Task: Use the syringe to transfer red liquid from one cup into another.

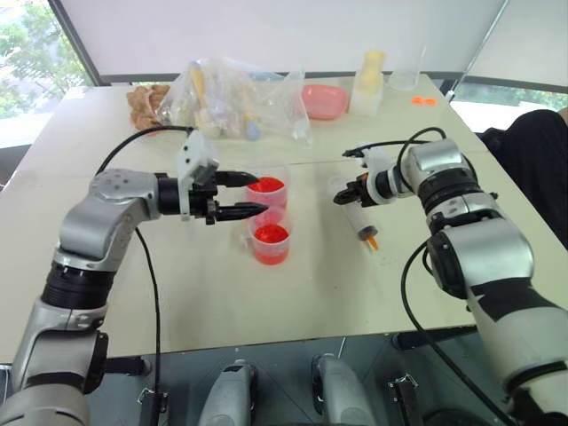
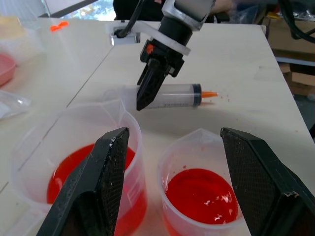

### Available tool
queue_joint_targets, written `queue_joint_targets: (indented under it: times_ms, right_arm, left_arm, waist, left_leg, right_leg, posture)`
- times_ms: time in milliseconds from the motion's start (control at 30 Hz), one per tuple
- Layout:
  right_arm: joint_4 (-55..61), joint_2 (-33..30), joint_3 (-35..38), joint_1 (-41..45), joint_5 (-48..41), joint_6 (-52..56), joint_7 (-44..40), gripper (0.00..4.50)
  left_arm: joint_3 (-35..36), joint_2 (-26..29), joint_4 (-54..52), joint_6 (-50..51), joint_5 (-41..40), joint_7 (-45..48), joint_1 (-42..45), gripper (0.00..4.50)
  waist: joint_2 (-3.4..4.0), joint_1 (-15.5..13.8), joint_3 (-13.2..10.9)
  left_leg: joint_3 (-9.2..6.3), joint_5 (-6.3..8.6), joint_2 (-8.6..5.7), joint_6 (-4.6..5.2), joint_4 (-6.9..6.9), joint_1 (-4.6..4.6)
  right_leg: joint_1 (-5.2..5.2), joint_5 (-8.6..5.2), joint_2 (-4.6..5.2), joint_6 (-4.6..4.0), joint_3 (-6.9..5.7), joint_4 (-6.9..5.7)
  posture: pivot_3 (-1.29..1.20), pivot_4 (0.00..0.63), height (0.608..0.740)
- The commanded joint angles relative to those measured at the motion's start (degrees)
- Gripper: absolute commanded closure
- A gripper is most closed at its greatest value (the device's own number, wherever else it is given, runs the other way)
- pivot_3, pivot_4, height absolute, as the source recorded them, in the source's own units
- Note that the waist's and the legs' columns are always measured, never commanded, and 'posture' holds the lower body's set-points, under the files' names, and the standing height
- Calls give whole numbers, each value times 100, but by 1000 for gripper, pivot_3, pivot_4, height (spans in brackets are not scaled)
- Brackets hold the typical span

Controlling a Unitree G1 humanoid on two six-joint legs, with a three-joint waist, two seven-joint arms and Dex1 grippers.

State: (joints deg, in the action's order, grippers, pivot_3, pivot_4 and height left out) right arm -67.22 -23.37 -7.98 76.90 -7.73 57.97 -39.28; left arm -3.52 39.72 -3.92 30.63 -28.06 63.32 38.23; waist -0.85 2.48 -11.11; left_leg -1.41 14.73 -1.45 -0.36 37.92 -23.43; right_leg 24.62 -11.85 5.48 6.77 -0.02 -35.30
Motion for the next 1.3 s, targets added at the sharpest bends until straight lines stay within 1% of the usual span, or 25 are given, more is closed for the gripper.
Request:
queue_joint_targets:
  times_ms: [33, 100, 133, 233, 300, 367, 433, 533, 633, 767, 867, 967, 1200, 1300]
  right_arm:
    - [-56, 36, 174, -6, 84, 106, 79, 3059]
    - [52, 21, 256, -4, 35, 134, -76, 3059]
    - [271, -41, 225, -24, 44, -103, -292, 3059]
    - [1533, -255, 770, 59, -397, -1127, -694, 3059]
    - [2940, -231, 1257, -84, -851, -1642, -803, 3059]
    - [4184, -26, 1531, -381, -1130, -2035, -639, 3059]
    - [5089, 399, 1671, -675, -1379, -2156, -285, 3059]
    - [5906, 1106, 1498, -1163, -1433, -2639, 113, 3059]
    - [6088, 1600, 1218, -1583, -1321, -3135, 288, 3059]
    - [5776, 1970, 961, -1861, -1184, -3817, 341, 3059]
    - [5546, 2020, 851, -1977, -1061, -4244, 315, 3059]
    - [5423, 2048, 834, -2005, -1063, -4431, 351, 3059]
    - [5180, 2189, 768, -2040, -1047, -4647, 475, 3059]
    - [5044, 2253, 750, -2041, -1025, -4731, 512, 3059]
  left_arm:
    - [275, 29, -132, -110, -23, -95, 66, 1395]
    - [367, 56, -73, -117, -31, -134, 102, 1395]
    - [475, 84, 30, -147, -12, -210, 163, 1395]
    - [1049, 339, 443, -187, -74, -374, 339, 1395]
    - [1267, 421, 745, -331, -8, -503, 461, 1395]
    - [1313, 350, 1058, -564, 122, -669, 629, 1395]
    - [1265, 203, 1394, -771, 222, -734, 815, 1395]
    - [1159, -62, 2066, -1198, 446, -802, 1167, 1395]
    - [1148, -392, 2723, -1658, 617, -956, 1644, 1395]
    - [1141, -666, 3267, -2090, 739, -953, 2186, 1395]
    - [1185, -696, 3056, -1814, 470, -668, 2384, 1395]
    - [1248, -558, 2656, -1383, 173, -359, 2408, 1395]
    - [1353, -300, 2226, -988, -17, -269, 2418, 1395]
    - [1400, -297, 2201, -957, -44, -330, 2463, 1395]
  waist:
    - [0, -3, 0]
    - [0, -1, 0]
    - [0, 0, 0]
    - [9, 15, -6]
    - [23, 25, -15]
    - [23, 3, -15]
    - [16, -7, -9]
    - [-6, -14, 6]
    - [-6, -55, 4]
    - [-5, -141, 2]
    - [-5, -137, 2]
    - [-5, -125, 2]
    - [-4, -53, 1]
    - [-3, -26, 1]
  left_leg:
    - [0, 0, 0, -1, 0, 0]
    - [-3, 0, 0, -1, 0, 1]
    - [-4, 0, 0, -1, 0, 1]
    - [-4, 0, 0, 0, 0, -2]
    - [-5, 0, 1, -1, -1, -10]
    - [-8, 0, 3, -1, -7, -15]
    - [-15, -1, 6, -1, -20, -14]
    - [-20, -2, 7, -4, -23, -2]
    - [-16, -7, -1, -13, -9, -1]
    - [-16, -8, -4, -14, 2, -10]
    - [-13, -8, -4, -14, 0, -10]
    - [-14, -8, -3, -13, -2, -10]
    - [-25, -8, 1, -14, -3, -8]
    - [-27, -8, 1, -14, -3, -8]
  right_leg:
    - [-2, 0, 0, 0, 0, 0]
    - [-2, 0, 0, 0, 0, 0]
    - [-2, 0, 0, 0, 0, 0]
    - [2, 0, -2, 0, -1, 0]
    - [22, 1, -1, 2, 5, -11]
    - [36, 0, -2, 2, 4, -18]
    - [36, -1, -6, 2, -1, -18]
    - [16, 0, -7, 1, -6, -16]
    - [6, 1, -3, 1, -6, -9]
    - [10, 3, -1, 3, -6, -12]
    - [10, 3, -2, 4, -6, -13]
    - [10, 3, -3, 4, -6, -14]
    - [16, 3, -6, 4, -5, -19]
    - [16, 3, -6, 3, -5, -21]
  posture:
    - [0, 150, 740]
    - [0, 150, 740]
    - [0, 150, 740]
    - [0, 150, 740]
    - [0, 150, 740]
    - [0, 150, 740]
    - [0, 150, 740]
    - [0, 150, 740]
    - [0, 150, 740]
    - [0, 150, 740]
    - [0, 150, 740]
    - [0, 150, 740]
    - [0, 150, 740]
    - [0, 150, 740]
